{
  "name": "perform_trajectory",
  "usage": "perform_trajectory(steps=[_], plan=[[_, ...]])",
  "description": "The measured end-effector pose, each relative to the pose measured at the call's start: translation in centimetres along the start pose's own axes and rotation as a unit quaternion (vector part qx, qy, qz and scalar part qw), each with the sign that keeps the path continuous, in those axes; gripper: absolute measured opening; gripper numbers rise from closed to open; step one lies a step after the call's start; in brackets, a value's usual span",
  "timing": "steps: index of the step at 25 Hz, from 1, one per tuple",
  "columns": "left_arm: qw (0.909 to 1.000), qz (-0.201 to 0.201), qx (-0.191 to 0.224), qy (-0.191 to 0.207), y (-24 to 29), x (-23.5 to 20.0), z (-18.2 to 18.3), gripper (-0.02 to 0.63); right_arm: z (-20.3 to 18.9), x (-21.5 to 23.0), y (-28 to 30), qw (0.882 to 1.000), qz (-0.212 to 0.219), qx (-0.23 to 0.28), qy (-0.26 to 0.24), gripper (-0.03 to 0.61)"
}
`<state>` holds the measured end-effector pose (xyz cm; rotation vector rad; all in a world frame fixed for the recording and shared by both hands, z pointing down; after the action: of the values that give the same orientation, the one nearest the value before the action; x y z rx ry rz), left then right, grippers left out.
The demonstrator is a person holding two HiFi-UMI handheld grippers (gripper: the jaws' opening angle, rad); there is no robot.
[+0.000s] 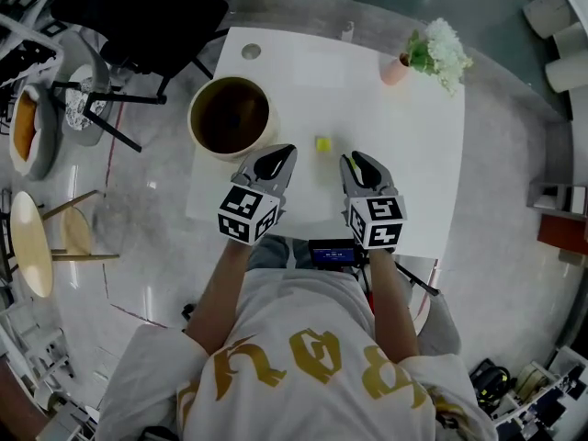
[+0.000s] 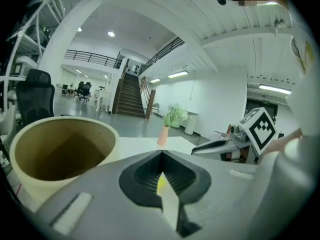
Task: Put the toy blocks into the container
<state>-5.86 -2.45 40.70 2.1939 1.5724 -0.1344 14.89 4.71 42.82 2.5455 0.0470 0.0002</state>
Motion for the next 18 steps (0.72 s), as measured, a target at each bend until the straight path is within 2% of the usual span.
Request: perform_trajectory(steps=[8,18], plan=[[0.9979,-0.007,-0.065,0.006,2.4,0.2,-3.0,0.0,-2.3,1.7,1.4,0.999,0.002,-0.039,-0.005,0.123],[0.9967,0.004,-0.078,-0.023,4.2,-0.6,-5.4,0.001,-5.4,2.7,3.8,0.997,0.019,-0.075,-0.001,0.149]])
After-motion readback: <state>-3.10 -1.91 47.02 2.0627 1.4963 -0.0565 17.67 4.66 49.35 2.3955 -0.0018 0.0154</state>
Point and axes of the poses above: the fingertips, and each gripper's own axes: y forward along the fingers, x to its right, z out of its top, the point moved 10 cm from there along -y, backward along the fingers, and after that the axes turned 14 degrees about -z, right-handed, at the moved point
